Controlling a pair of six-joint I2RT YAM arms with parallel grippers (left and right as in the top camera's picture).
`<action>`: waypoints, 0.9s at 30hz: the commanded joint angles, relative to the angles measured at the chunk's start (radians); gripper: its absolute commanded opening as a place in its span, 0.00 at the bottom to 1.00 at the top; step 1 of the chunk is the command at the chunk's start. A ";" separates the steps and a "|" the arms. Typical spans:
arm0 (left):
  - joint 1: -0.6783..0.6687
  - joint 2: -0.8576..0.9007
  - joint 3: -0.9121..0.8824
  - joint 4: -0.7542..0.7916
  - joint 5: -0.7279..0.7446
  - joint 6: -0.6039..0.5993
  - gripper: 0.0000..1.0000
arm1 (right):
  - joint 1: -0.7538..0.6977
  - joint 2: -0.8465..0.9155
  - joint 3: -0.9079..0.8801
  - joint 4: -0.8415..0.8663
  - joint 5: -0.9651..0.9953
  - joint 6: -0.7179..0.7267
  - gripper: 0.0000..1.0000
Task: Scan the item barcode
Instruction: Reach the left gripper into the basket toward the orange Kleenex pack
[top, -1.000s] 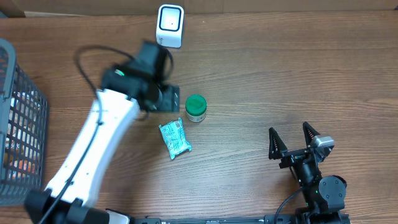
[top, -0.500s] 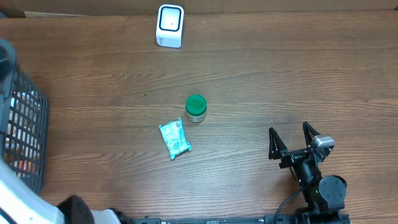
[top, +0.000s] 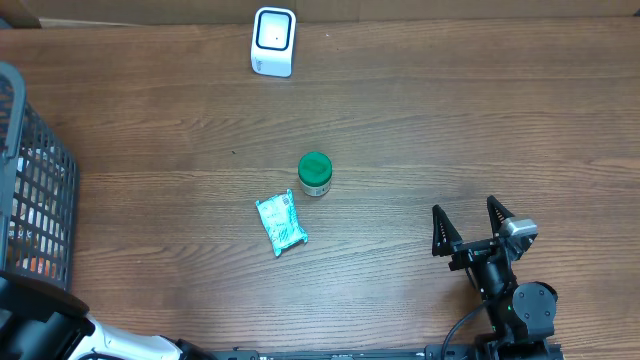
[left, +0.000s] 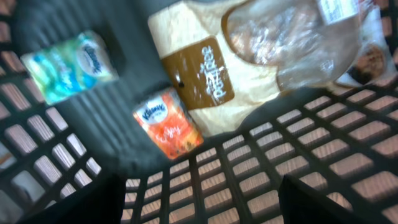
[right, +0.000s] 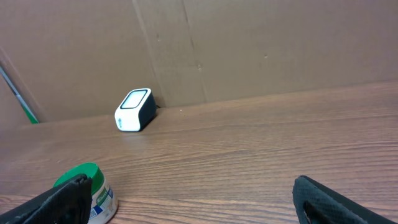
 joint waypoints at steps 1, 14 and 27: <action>0.005 -0.001 -0.142 0.054 -0.016 0.028 0.79 | 0.005 -0.006 -0.010 0.004 0.012 -0.004 1.00; 0.009 -0.001 -0.446 0.339 -0.075 0.021 0.71 | 0.005 -0.006 -0.010 0.004 0.012 -0.004 1.00; 0.009 -0.001 -0.601 0.493 -0.097 0.013 0.40 | 0.005 -0.006 -0.010 0.004 0.012 -0.004 1.00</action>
